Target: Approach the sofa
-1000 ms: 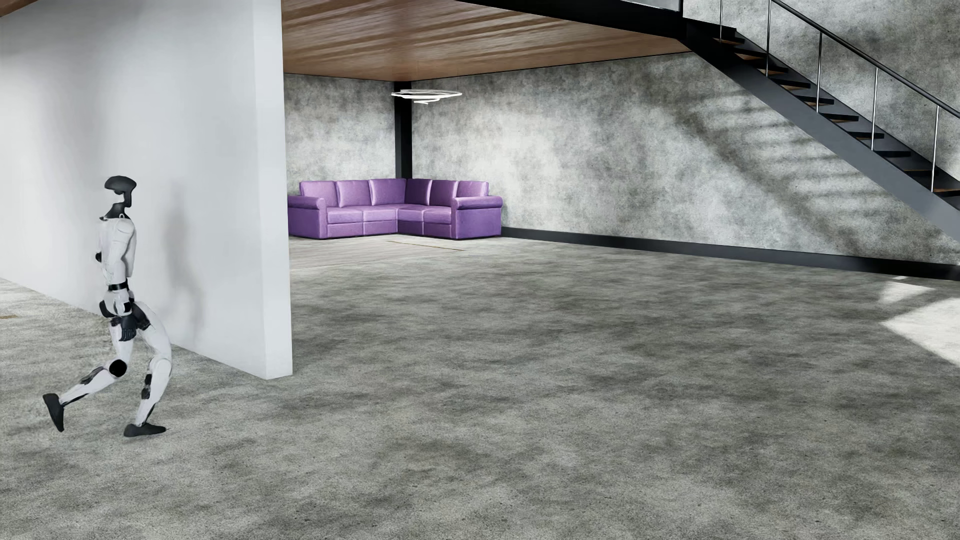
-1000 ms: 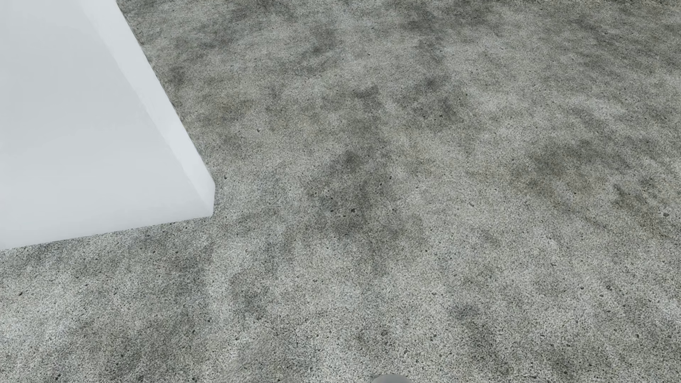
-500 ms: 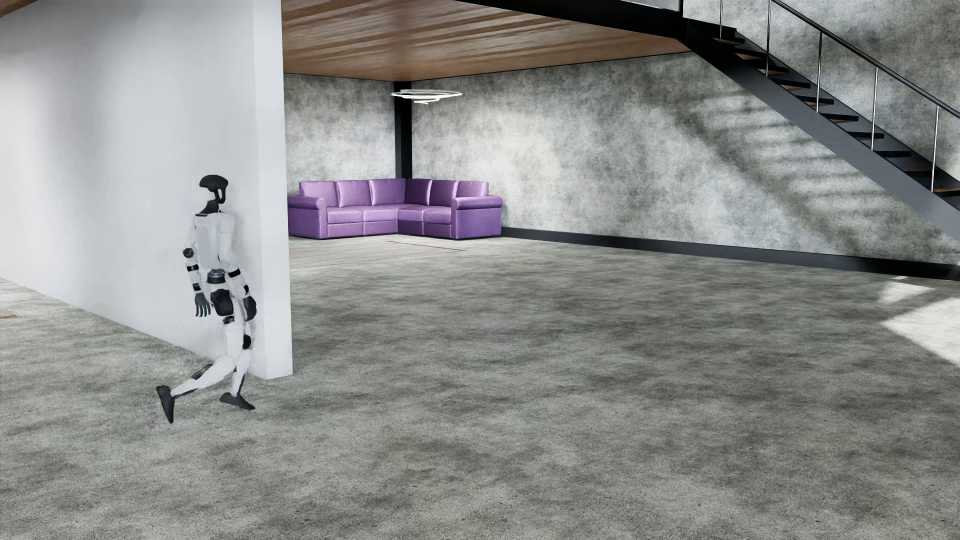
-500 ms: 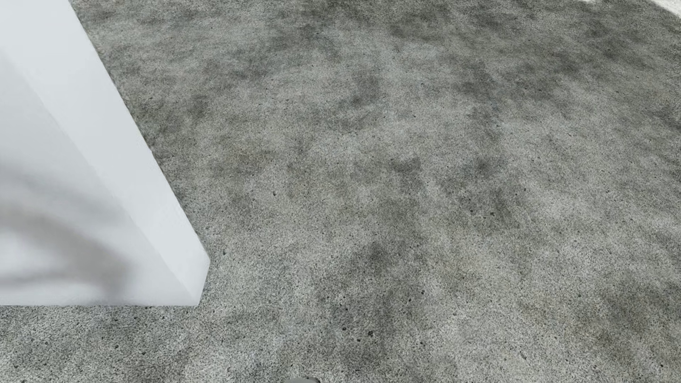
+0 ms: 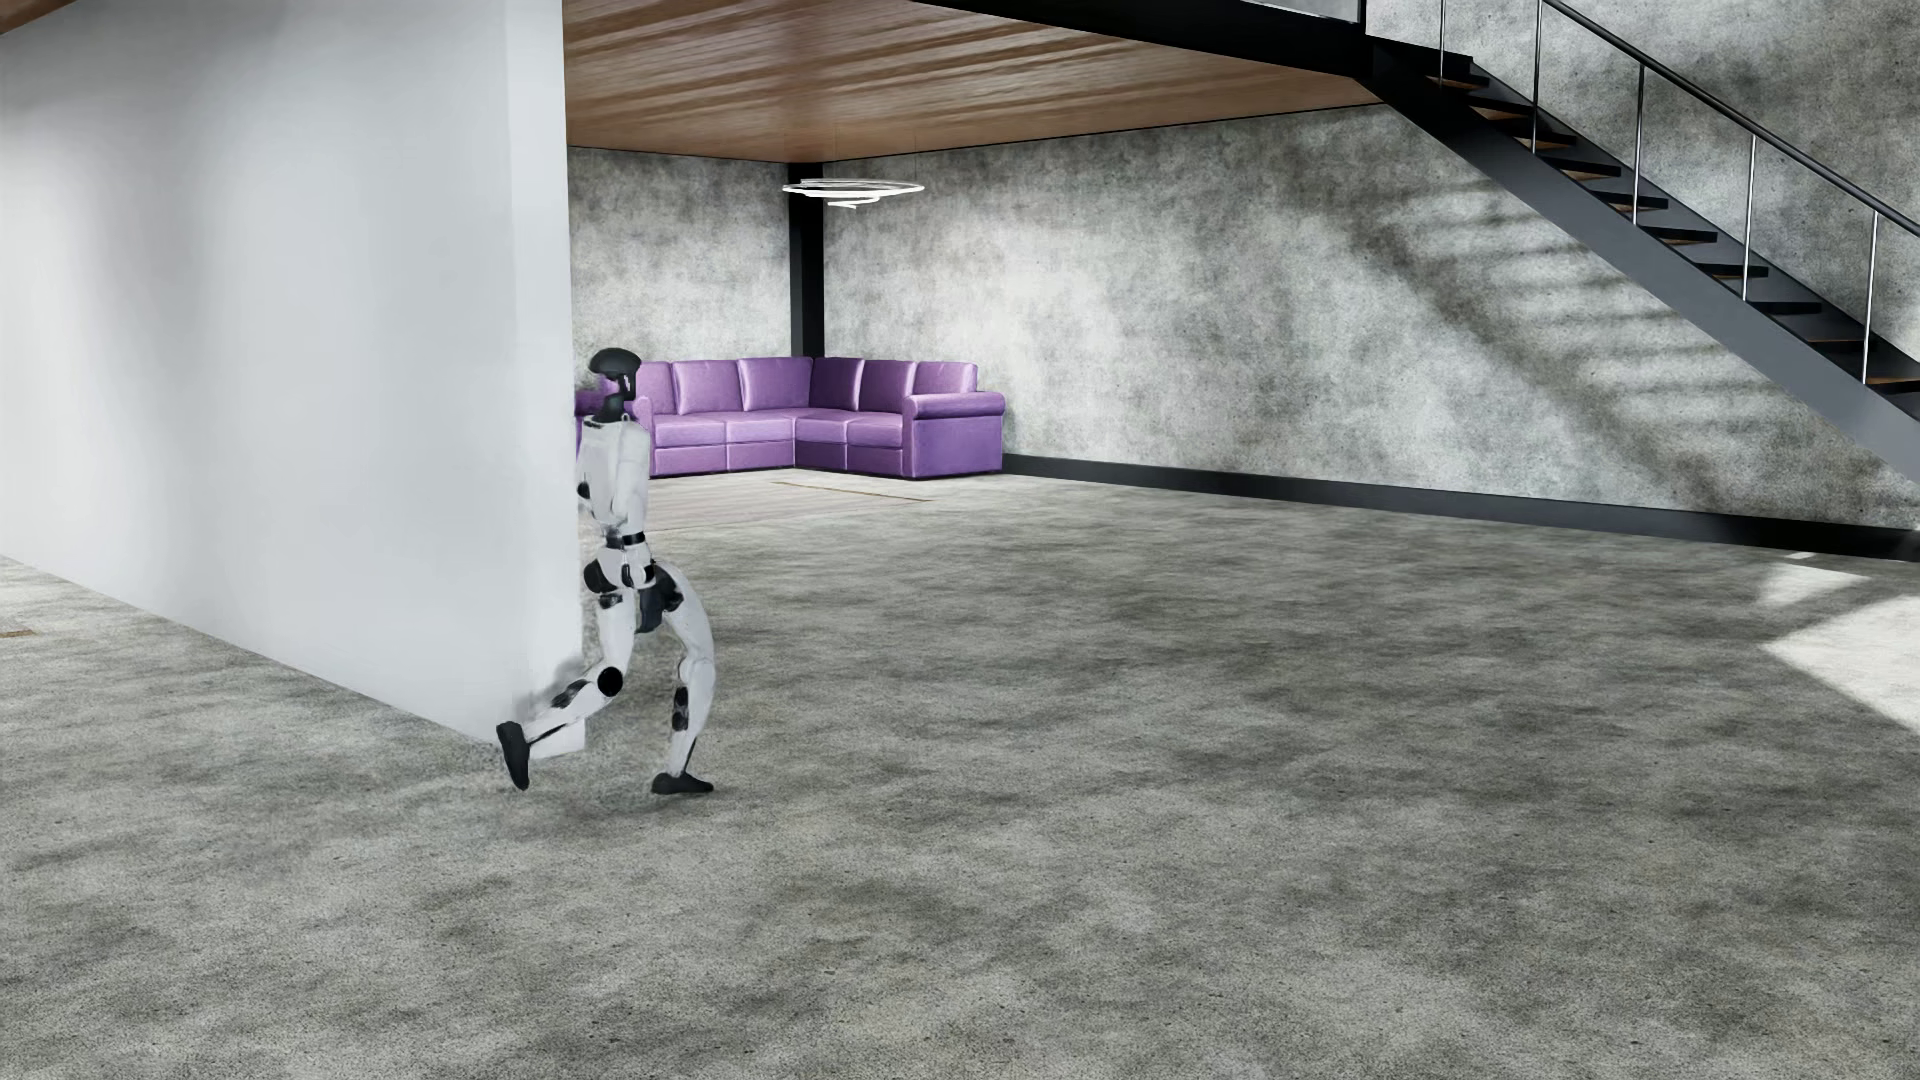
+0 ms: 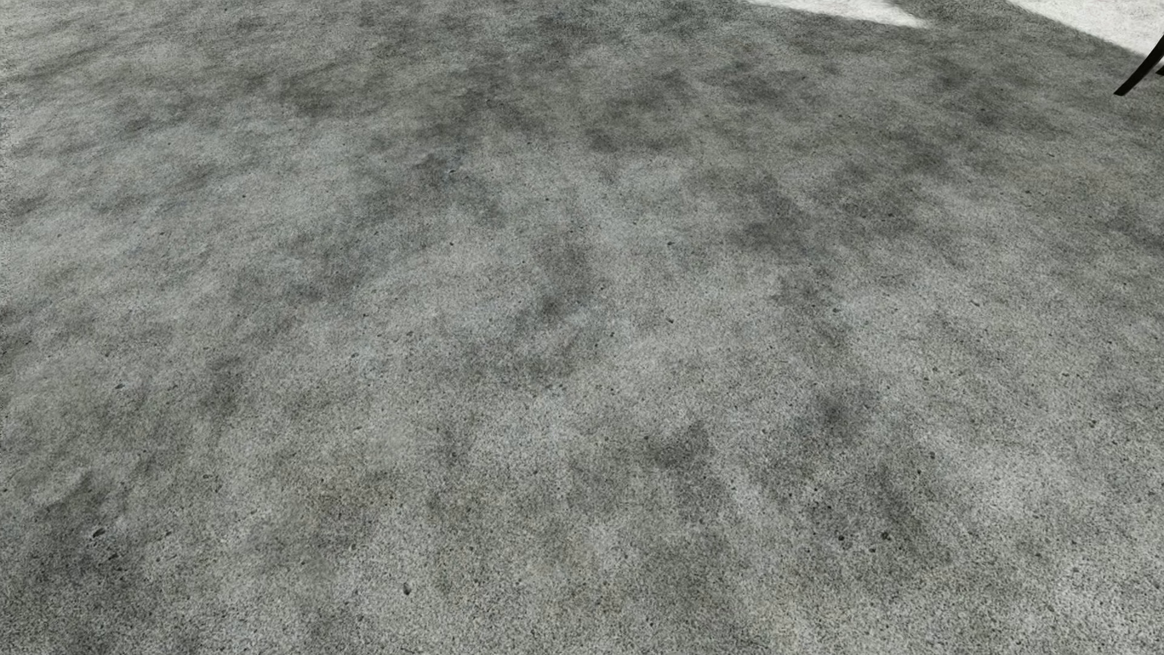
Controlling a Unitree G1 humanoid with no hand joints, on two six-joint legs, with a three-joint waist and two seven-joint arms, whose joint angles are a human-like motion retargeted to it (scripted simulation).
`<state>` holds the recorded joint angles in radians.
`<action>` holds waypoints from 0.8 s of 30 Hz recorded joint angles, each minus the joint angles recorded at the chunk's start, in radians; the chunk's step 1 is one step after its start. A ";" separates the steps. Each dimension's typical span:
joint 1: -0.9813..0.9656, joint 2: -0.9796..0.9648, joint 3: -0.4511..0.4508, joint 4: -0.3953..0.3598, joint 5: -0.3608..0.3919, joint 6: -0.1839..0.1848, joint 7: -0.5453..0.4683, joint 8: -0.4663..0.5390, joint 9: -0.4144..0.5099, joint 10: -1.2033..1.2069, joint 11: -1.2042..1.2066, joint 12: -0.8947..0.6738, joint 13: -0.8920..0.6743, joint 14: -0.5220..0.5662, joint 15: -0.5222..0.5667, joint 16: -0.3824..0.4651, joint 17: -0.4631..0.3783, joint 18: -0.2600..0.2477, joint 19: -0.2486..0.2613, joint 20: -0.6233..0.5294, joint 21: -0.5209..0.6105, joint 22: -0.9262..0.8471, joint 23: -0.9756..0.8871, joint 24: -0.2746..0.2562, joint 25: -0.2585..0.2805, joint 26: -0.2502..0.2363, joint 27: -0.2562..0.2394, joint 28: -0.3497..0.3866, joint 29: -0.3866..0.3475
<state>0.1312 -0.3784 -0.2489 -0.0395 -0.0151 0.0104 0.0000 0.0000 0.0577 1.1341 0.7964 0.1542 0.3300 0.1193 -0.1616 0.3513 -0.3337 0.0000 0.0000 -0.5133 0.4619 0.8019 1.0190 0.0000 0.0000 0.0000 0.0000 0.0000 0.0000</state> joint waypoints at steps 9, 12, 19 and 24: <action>-0.552 0.597 0.333 -0.056 -0.026 -0.075 0.000 0.000 0.025 -0.662 -0.256 0.145 -0.116 -0.237 -0.128 0.021 -0.066 0.000 0.000 -0.185 -0.077 0.118 -0.276 0.000 0.000 0.000 0.000 0.000 0.000; -0.537 0.542 0.318 -0.144 -0.093 -0.121 0.000 0.000 0.002 -0.527 0.087 0.189 -0.064 0.079 0.155 0.025 -0.046 0.000 0.000 -0.192 -0.132 0.135 -0.235 0.000 0.000 0.000 0.000 0.000 0.000; 0.007 0.021 0.041 -0.150 -0.095 -0.083 0.000 0.000 0.045 -0.677 -0.070 0.056 0.016 -0.354 -0.031 0.052 -0.045 0.000 0.000 -0.123 -0.025 0.069 -0.126 0.000 0.000 0.000 0.000 0.000 0.000; 0.143 -0.125 -0.101 -0.082 -0.095 0.026 0.000 0.000 0.002 -0.472 -0.054 0.011 0.085 -0.339 0.123 0.057 -0.055 0.000 0.000 0.037 -0.103 -0.043 -0.083 0.000 0.000 0.000 0.000 0.000 0.000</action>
<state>0.2746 -0.5034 -0.3498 -0.1215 -0.1101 0.0368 0.0000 0.0000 0.0593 0.6617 0.7428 0.1649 0.4149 -0.2192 -0.0386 0.4085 -0.3885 0.0000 0.0000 -0.4761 0.3585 0.7589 0.9359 0.0000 0.0000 0.0000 0.0000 0.0000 0.0000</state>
